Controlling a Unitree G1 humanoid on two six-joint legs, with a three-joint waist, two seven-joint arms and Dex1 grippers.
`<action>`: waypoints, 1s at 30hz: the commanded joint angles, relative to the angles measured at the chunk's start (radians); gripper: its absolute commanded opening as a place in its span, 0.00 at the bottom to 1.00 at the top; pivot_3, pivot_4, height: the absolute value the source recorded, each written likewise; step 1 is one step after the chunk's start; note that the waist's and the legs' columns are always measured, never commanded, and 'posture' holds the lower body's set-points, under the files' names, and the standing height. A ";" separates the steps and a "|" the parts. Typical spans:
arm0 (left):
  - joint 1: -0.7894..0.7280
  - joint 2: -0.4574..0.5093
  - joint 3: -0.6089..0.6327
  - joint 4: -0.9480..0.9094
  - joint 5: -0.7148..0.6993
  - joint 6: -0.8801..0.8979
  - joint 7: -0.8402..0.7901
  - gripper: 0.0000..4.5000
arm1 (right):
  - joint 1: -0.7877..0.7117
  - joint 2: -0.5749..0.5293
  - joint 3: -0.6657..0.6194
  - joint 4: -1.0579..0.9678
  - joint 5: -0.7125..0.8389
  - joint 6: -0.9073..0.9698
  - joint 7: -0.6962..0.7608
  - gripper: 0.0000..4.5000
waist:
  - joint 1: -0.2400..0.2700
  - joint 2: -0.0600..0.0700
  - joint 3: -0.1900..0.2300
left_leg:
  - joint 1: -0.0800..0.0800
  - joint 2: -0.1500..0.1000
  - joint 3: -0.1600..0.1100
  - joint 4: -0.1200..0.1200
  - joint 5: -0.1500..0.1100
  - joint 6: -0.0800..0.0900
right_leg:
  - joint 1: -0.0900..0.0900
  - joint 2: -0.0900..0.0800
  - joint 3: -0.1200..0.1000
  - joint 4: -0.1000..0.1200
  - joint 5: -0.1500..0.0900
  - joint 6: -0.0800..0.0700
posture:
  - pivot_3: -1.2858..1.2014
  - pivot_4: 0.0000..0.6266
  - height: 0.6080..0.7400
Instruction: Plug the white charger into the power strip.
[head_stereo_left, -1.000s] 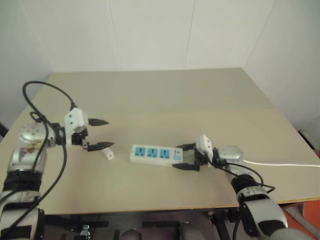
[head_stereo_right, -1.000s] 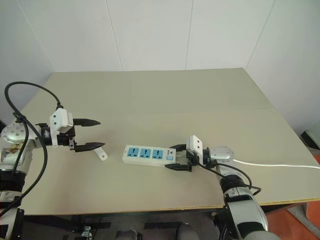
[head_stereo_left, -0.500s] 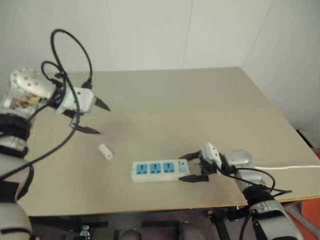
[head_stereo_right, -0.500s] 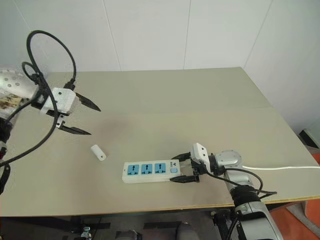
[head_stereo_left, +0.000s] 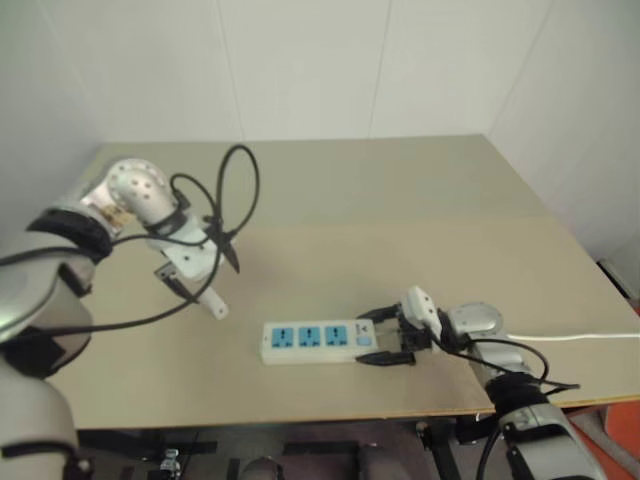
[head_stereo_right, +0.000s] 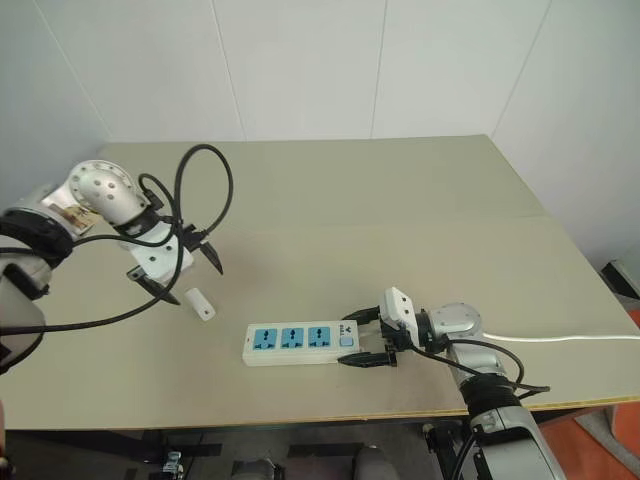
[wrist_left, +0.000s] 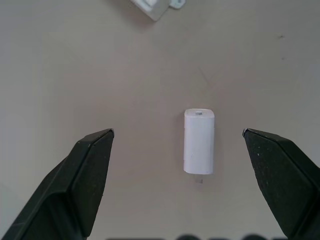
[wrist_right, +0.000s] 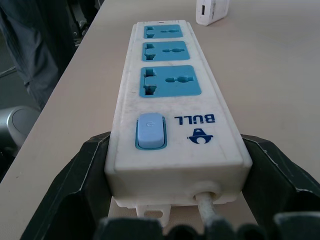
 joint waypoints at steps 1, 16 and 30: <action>-0.041 0.006 -0.048 0.025 -0.022 -0.046 -0.003 1.00 | 0.003 -0.001 0.000 -0.042 0.013 0.006 -0.018 0.76 | -0.002 0.000 0.000 | 0.000 0.000 0.000 0.000 0.000 0.000 | 0.000 0.000 0.000 0.000 0.000 0.000 | 0.52 0.24 1.00; 0.003 -0.071 -0.095 0.105 0.030 -0.234 -0.003 1.00 | 0.051 -0.018 0.015 -0.103 0.011 0.021 -0.073 0.76 | 0.007 0.000 0.000 | 0.000 0.000 0.000 0.003 -0.001 0.001 | 0.001 0.000 0.000 0.000 0.000 0.000 | 0.52 0.24 1.00; 0.044 -0.139 0.070 0.226 0.301 -0.337 -0.003 1.00 | 0.063 -0.023 0.022 -0.105 0.004 0.015 -0.107 0.76 | 0.014 0.000 0.000 | 0.000 0.000 0.000 0.003 -0.001 0.002 | 0.001 0.001 0.000 0.000 0.000 0.000 | 0.52 0.24 1.00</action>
